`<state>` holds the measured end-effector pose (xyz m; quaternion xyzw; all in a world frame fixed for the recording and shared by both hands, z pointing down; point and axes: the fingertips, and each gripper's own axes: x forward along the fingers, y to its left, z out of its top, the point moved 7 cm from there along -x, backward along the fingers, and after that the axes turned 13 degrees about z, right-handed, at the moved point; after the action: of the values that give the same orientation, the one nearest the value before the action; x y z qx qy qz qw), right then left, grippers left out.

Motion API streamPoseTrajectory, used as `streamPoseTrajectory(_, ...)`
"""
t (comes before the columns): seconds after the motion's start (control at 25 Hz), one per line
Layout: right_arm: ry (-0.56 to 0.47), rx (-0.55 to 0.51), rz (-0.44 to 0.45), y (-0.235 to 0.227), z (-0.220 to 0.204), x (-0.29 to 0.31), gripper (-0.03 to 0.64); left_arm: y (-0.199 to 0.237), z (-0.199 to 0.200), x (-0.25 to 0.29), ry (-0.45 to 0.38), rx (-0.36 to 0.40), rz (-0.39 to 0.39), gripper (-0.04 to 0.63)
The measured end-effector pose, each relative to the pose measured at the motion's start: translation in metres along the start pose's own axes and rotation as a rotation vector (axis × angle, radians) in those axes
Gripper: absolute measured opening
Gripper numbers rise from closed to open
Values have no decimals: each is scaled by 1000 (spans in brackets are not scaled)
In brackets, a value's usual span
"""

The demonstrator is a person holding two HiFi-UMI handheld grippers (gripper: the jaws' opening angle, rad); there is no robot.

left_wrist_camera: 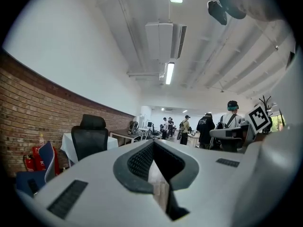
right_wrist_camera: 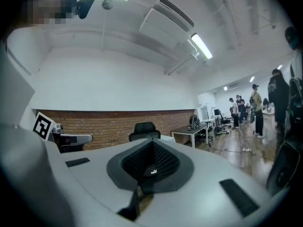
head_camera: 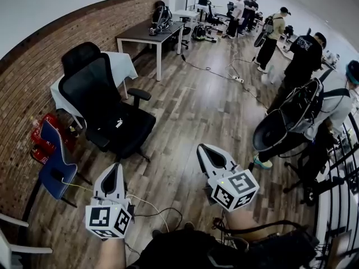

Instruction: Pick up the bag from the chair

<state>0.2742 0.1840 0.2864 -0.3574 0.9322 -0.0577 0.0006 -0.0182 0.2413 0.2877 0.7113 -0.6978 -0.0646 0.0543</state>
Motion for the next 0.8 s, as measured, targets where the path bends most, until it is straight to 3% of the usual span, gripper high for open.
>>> streamPoseTrajectory(0.16,11,-28,8,10,1,4,11,12,-2,-1,-5,-50,17,10)
streamPoseTrajectory(0.36,10,-16,-19,22,-2,5,11,22,-4,-5,16,-55,-11,10)
streamPoseTrajectory(0.6,61,-59,-43,42,-8,10,11,36,-6,-11,33,-122,-107,9)
streamPoseTrajectory(0.8,36,-49,-83,48,-12,13,11,58,-16,-9,71,-127,-73,9)
